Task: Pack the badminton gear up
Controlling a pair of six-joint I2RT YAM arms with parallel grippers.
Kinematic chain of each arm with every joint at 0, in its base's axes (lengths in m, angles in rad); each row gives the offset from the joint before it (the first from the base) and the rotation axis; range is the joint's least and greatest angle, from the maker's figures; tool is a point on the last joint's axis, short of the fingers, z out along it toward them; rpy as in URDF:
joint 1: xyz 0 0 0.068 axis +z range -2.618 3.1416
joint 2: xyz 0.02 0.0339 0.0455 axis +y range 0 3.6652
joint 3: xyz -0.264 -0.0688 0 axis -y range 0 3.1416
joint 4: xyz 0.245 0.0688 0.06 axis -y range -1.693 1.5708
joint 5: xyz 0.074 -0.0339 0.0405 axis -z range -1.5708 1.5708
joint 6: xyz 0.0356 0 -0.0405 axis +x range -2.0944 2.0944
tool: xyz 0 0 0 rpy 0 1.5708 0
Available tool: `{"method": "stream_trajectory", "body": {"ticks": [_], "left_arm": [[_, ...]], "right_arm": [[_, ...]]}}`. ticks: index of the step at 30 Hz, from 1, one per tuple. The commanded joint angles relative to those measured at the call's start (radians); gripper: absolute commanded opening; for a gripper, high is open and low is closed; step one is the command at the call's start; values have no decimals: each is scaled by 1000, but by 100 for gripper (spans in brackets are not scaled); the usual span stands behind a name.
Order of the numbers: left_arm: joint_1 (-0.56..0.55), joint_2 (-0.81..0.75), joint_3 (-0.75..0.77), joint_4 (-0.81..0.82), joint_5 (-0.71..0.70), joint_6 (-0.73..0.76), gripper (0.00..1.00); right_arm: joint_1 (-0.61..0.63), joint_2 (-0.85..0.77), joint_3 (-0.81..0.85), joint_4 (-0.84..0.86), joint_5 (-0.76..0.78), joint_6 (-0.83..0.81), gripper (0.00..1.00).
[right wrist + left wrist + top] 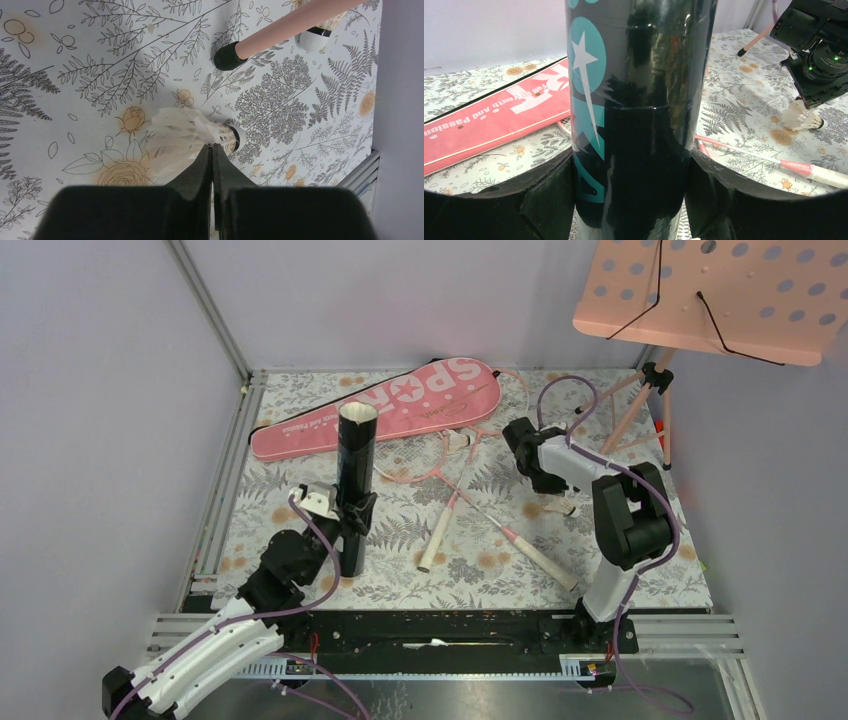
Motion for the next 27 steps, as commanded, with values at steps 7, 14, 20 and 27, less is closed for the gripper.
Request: {"method": "stream_trajectory", "body": {"ticks": [7, 14, 20, 27], "left_arm": [[1, -8, 47, 103, 75, 31, 24], [1, 0, 21, 137, 332, 57, 25], [2, -12, 11, 103, 584, 119, 26], [1, -24, 8, 80, 681, 146, 24]], "right_arm": [[-4, -362, -50, 131, -349, -127, 0], [-3, -759, -100, 404, -1022, -68, 0], [25, -798, -23, 694, -1455, 202, 0], [135, -755, 146, 679, -1448, 202, 0]]}}
